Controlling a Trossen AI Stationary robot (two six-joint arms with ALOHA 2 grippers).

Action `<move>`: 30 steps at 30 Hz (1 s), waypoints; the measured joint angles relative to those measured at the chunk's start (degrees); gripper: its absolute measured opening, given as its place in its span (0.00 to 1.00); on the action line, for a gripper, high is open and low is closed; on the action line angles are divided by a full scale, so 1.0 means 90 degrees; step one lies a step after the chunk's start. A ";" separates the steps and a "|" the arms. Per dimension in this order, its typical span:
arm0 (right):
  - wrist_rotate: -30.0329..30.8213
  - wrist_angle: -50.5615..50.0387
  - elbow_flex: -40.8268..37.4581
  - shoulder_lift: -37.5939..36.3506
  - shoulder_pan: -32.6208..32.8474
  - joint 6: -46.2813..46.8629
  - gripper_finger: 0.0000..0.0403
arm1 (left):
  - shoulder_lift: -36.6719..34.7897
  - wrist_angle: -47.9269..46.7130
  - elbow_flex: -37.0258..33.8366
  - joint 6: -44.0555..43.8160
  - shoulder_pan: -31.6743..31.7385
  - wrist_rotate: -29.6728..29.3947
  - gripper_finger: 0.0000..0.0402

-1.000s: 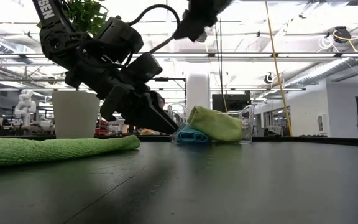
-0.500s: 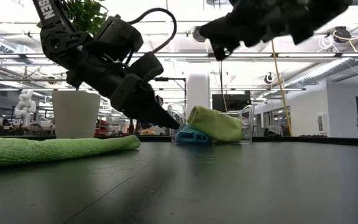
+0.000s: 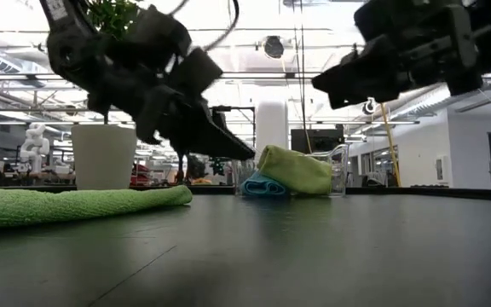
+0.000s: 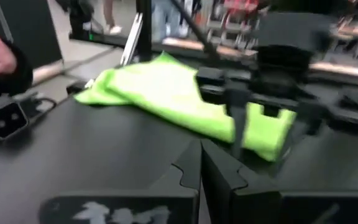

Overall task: Fold microfiber towels
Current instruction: Fold the green microfiber cloth

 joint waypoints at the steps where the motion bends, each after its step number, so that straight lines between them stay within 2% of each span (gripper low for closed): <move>1: 0.0004 0.0319 -0.0155 -0.0002 -0.0004 0.0011 0.00 | -0.0131 -0.0021 -0.0008 0.0197 -0.0107 -0.0156 0.41; 3: 0.0016 0.0885 -0.0398 -0.0043 -0.0014 0.0125 0.00 | -0.0417 0.0035 0.0008 0.0442 -0.0300 -0.0552 0.41; 6: 0.0108 0.1030 -0.0656 -0.0363 -0.0026 0.0065 0.00 | -0.1097 -0.0360 -0.0137 0.0710 -0.0572 -0.1207 0.41; 13: 0.0364 -0.0052 -0.1056 -0.2201 -0.0015 -0.0108 0.00 | -0.2971 -0.0619 -0.0976 0.0800 -0.1244 -0.2158 0.41; 19: 0.0522 -0.1534 -0.1031 -0.3616 0.0011 -0.0134 0.00 | -0.4434 -0.0692 -0.1880 0.0690 -0.1805 -0.3897 0.41; 23: 0.0774 -0.2005 -0.1025 -0.4279 0.0117 -0.0112 0.00 | -0.5328 -0.0661 -0.2461 0.0495 -0.2129 -0.4426 0.41; 26: 0.1232 -0.2328 -0.1029 -0.4506 0.0218 -0.0115 0.00 | -0.5801 -0.0684 -0.2797 0.0295 -0.2292 -0.4693 0.41; 30: 0.2508 -0.2810 -0.1029 -0.4580 0.0350 -0.0093 0.00 | -0.6163 -0.0677 -0.3109 0.0168 -0.2557 -0.5183 0.41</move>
